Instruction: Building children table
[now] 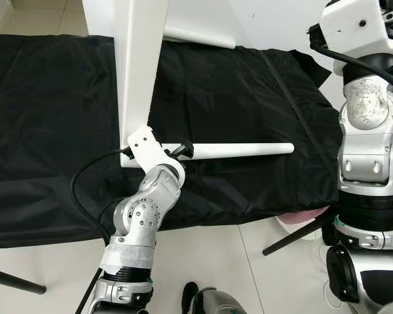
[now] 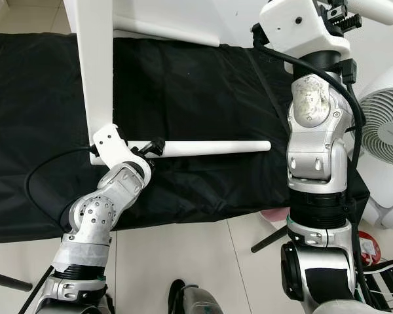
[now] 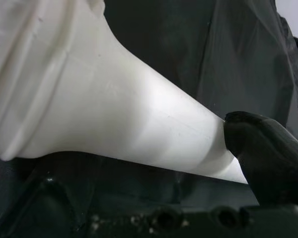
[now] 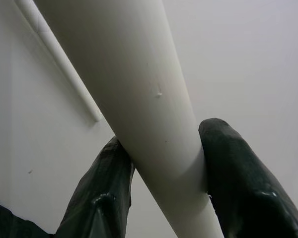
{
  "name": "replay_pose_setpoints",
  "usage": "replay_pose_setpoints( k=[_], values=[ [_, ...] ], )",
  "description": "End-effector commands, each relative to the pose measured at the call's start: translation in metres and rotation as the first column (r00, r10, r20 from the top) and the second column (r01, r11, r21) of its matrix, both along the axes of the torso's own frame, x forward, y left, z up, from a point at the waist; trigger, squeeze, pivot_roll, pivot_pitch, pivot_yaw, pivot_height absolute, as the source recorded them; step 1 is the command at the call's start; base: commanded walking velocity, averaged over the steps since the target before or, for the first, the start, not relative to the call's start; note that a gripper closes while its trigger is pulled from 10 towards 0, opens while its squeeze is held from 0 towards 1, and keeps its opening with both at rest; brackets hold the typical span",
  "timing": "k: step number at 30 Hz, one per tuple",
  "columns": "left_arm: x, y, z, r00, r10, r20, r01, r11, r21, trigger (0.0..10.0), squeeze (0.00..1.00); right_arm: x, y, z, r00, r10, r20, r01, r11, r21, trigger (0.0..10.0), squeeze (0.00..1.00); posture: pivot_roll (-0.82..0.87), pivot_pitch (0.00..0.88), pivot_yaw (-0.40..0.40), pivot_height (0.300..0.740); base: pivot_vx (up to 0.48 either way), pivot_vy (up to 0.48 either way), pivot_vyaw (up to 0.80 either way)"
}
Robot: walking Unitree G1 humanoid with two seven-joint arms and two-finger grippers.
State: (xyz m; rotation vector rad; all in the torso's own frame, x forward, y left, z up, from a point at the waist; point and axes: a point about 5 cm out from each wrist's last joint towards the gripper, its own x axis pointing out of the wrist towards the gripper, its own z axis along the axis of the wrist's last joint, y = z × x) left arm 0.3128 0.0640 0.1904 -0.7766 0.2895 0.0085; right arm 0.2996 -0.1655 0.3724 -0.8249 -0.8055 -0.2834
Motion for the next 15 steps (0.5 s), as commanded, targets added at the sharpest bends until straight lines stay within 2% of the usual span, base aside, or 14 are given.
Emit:
replay_pose_setpoints(
  k=[1, 7, 8, 9, 11, 12, 13, 15],
  values=[
    [-0.008, -0.048, 0.085, 0.952, -0.059, 0.3, 0.112, 0.981, -0.161, 10.0, 1.0, -0.018, 0.0, 0.027, 0.981, 0.115, 0.159, -0.133, 0.985, 0.11, 0.0, 0.0, -0.05, 0.153, -0.079, 0.74, 0.0, 0.0, 0.0],
    [-0.012, -0.047, 0.097, 0.923, -0.061, 0.38, 0.111, 0.988, -0.111, 10.0, 1.0, -0.018, 0.0, 0.03, 0.979, 0.116, 0.166, -0.133, 0.987, 0.093, 0.0, 0.0, -0.05, 0.149, -0.085, 0.74, 0.0, 0.0, 0.0],
    [-0.014, -0.047, 0.103, 0.906, -0.061, 0.42, 0.109, 0.99, -0.09, 10.0, 1.0, -0.017, 0.0, 0.032, 0.978, 0.12, 0.169, -0.135, 0.987, 0.082, 1.1, 0.0, -0.05, 0.147, -0.084, 0.74, 0.0, 0.0, 0.0],
    [-0.016, -0.047, 0.108, 0.886, -0.067, 0.459, 0.109, 0.992, -0.067, 10.0, 1.0, -0.016, 0.0, 0.034, 0.977, 0.125, 0.174, -0.138, 0.988, 0.066, 4.4, 0.0, -0.05, 0.146, -0.084, 0.74, 0.0, 0.0, 0.0],
    [-0.016, -0.047, 0.108, 0.886, -0.067, 0.459, 0.109, 0.992, -0.067, 10.0, 1.0, -0.016, 0.0, 0.034, 0.977, 0.125, 0.174, -0.138, 0.988, 0.066, 4.4, 0.0, -0.05, 0.146, -0.084, 0.74, 0.0, 0.0, 0.0],
    [-0.018, -0.048, 0.112, 0.873, -0.07, 0.483, 0.109, 0.993, -0.054, 10.0, 1.0, -0.016, 0.001, 0.036, 0.976, 0.128, 0.178, -0.14, 0.989, 0.055, 4.4, 0.0, -0.05, 0.146, -0.084, 0.74, 0.0, 0.0, 0.0],
    [-0.021, -0.05, 0.117, 0.852, -0.081, 0.517, 0.115, 0.993, -0.035, 10.0, 1.0, -0.015, 0.002, 0.038, 0.974, 0.136, 0.182, -0.146, 0.988, 0.044, 10.0, 0.0, -0.05, 0.145, -0.087, 0.74, 0.0, 0.0, 0.0],
    [-0.023, -0.051, 0.12, 0.839, -0.088, 0.537, 0.121, 0.992, -0.025, 10.0, 1.0, -0.015, 0.003, 0.04, 0.973, 0.141, 0.185, -0.151, 0.988, 0.038, 10.0, 0.0, -0.05, 0.145, -0.087, 0.74, 0.0, 0.0, 0.0]
  ],
)
